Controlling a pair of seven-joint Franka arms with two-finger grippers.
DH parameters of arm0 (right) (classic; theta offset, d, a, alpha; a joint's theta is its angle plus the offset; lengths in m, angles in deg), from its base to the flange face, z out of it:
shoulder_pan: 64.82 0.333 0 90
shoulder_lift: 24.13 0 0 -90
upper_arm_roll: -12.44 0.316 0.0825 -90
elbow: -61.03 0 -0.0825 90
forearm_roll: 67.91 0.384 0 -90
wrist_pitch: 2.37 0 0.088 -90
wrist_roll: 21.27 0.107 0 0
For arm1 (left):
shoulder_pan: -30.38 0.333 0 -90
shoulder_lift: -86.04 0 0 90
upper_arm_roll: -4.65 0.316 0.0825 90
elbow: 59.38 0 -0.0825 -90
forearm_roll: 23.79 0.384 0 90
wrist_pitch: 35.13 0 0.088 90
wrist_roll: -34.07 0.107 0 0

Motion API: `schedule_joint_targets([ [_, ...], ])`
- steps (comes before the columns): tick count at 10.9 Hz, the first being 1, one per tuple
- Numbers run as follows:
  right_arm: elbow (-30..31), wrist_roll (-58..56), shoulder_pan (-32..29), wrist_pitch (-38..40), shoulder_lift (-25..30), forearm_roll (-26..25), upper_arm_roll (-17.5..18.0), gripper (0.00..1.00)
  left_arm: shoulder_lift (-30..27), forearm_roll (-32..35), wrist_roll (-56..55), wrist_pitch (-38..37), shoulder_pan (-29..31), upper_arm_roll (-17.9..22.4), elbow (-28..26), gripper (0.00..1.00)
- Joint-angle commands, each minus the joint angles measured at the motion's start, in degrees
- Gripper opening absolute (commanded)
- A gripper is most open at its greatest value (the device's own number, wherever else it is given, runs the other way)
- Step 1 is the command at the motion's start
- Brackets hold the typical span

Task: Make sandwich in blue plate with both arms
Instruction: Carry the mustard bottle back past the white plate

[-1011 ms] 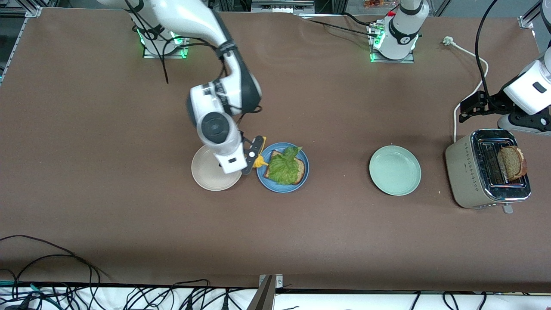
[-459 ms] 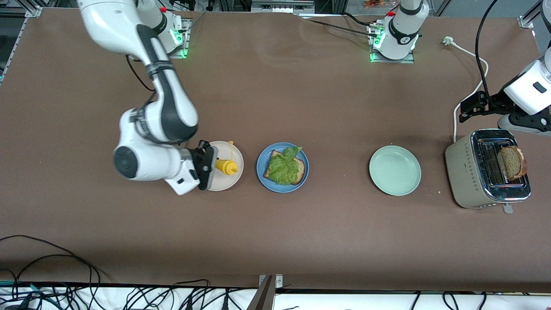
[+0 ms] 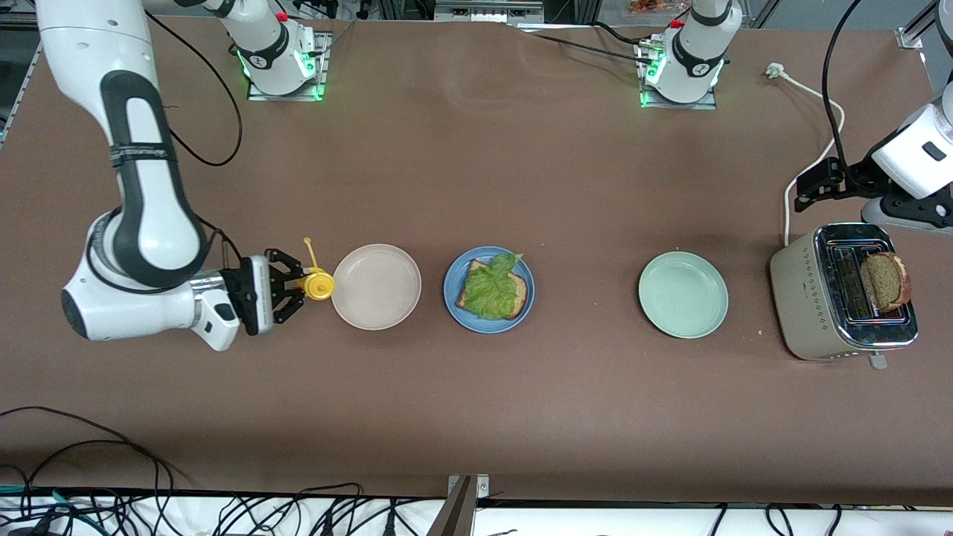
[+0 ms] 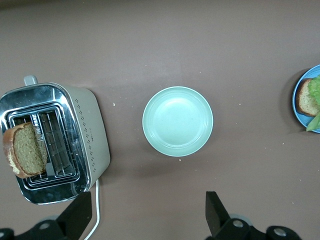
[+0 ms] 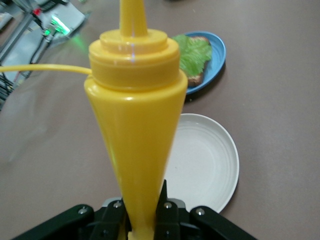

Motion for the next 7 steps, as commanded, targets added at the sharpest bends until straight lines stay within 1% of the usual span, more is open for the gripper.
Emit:
schedule_joint_targets([
  [1, 0.97, -14.00, -6.19, 2.89, -3.36, 5.11, 3.06, 0.00, 0.54, 1.22, -0.19, -0.49, -0.03, -0.06, 1.33, 1.00],
  [5, 0.97, -29.14, -9.45, 3.51, -9.69, 9.95, 3.06, 0.00, 0.54, 1.22, -0.28, -0.49, -0.12, -0.06, 1.33, 1.00],
  [7, 0.97, -32.32, -10.33, 3.60, -11.54, 10.05, 3.06, 0.00, 0.54, 1.22, -0.28, -0.49, -0.03, -0.06, 1.33, 1.00],
])
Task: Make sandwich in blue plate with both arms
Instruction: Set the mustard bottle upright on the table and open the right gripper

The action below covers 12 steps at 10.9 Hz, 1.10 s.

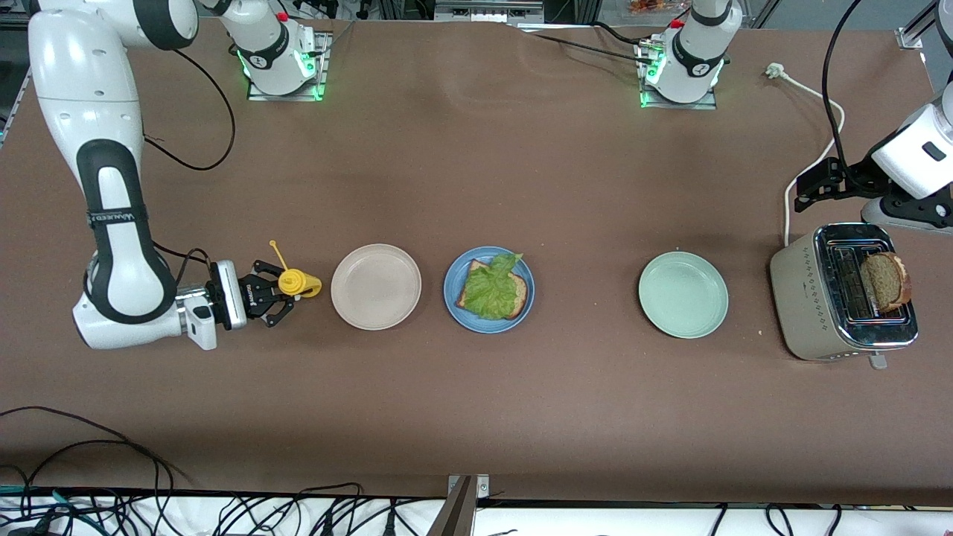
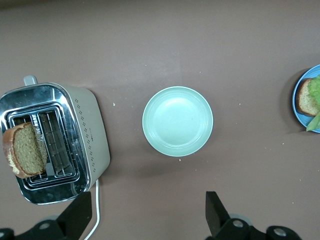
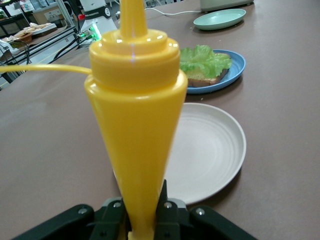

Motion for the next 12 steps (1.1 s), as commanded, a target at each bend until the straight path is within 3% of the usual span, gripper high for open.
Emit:
schedule_joint_targets([
  [1, -0.38, -5.81, -1.91, 0.89, -2.67, 1.52, 1.15, 0.00, 0.52, 1.22, -0.28, -0.49, -0.02, -0.06, 1.32, 1.00],
  [12, -3.37, -15.40, -5.69, -2.28, -7.76, 2.04, 1.06, 0.00, 0.52, 1.22, -0.19, -0.49, 0.07, -0.06, 1.32, 1.00],
])
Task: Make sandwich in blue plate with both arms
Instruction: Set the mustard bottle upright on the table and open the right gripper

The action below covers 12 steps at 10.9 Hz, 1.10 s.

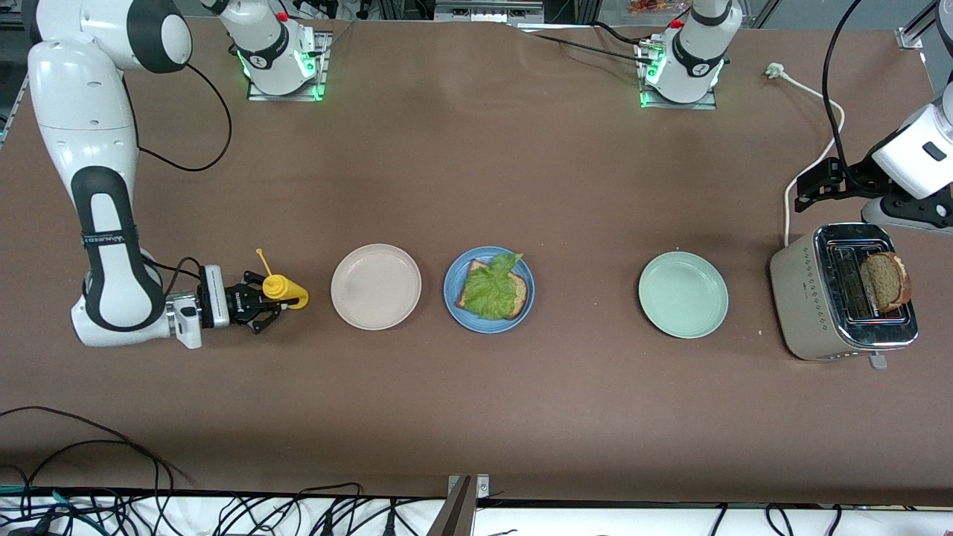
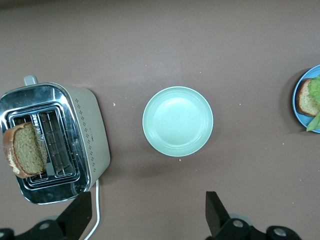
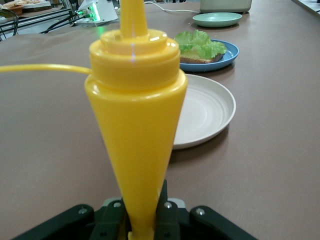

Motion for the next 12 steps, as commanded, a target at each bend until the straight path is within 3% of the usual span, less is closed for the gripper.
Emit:
schedule_joint_targets([
  [1, -1.99, -1.74, -0.78, -0.75, -2.99, 1.12, 0.98, 0.00, 0.52, 1.22, -0.19, -0.49, 0.04, -0.07, 1.32, 1.00],
  [2, -1.99, -2.26, -0.78, -1.02, -3.08, 1.21, 0.98, 0.00, 0.52, 1.22, -0.10, -0.49, 0.04, -0.07, 1.32, 1.00],
  [3, -1.99, -1.49, -0.78, -1.02, -3.08, 1.21, 0.98, 0.43, 0.52, 1.22, -0.10, -0.49, 0.04, -0.07, 1.32, 1.00],
  [4, -1.90, -1.30, -0.78, -1.02, -3.08, 1.29, 0.98, 0.99, 0.52, 1.22, -0.10, -0.49, -0.05, -0.07, 1.32, 1.00],
  [7, -1.90, 1.41, -1.74, -0.33, -1.95, 0.07, -0.33, 1.00, 0.52, 1.22, -0.10, -0.49, -0.05, -0.07, 1.32, 1.00],
  [9, -1.55, 4.47, -1.66, 1.43, 1.47, -4.57, -4.53, 1.00, 0.52, 1.31, -0.01, -0.49, -0.05, -0.07, 1.32, 1.00],
  [12, -1.46, 21.40, -1.49, 2.31, 8.94, -18.27, -6.31, 1.00, 0.52, 1.31, -0.10, -0.49, -0.05, -0.07, 1.32, 1.00],
])
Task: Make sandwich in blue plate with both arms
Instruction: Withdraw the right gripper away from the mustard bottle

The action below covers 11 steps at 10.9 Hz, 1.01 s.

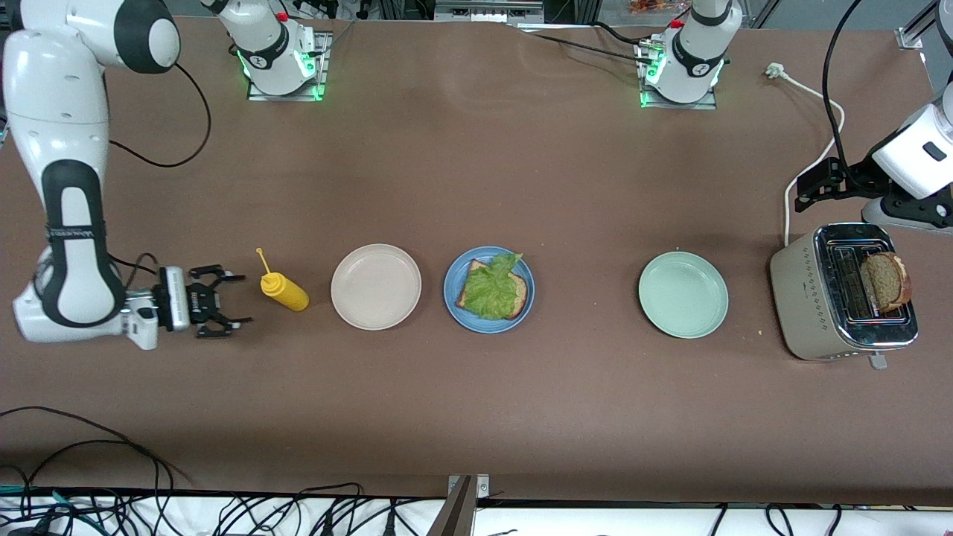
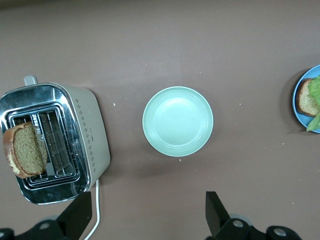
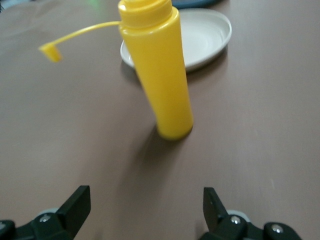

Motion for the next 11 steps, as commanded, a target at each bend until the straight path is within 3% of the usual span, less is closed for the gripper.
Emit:
schedule_joint_targets([
  [1, 0.97, 19.02, 0.64, 1.99, 9.53, -11.36, -0.43, 1.00, 0.51, 1.31, -0.01, -0.50, -0.06, -0.07, 1.31, 1.00],
  [5, 4.30, 49.07, 4.32, 2.43, 21.49, -22.72, -0.26, 1.00, 0.51, 1.22, -0.10, -0.50, 0.03, -0.07, 1.31, 1.00],
  [9, 12.90, 83.42, 7.49, 2.43, 34.76, -26.15, 0.00, 1.00, 0.51, 1.22, -0.01, -0.50, -0.06, -0.07, 1.31, 1.00],
  [11, 14.07, 99.17, 8.64, 2.69, 40.65, -32.62, 3.49, 1.00, 0.51, 1.22, -0.10, -0.50, -0.06, -0.07, 1.31, 1.00],
])
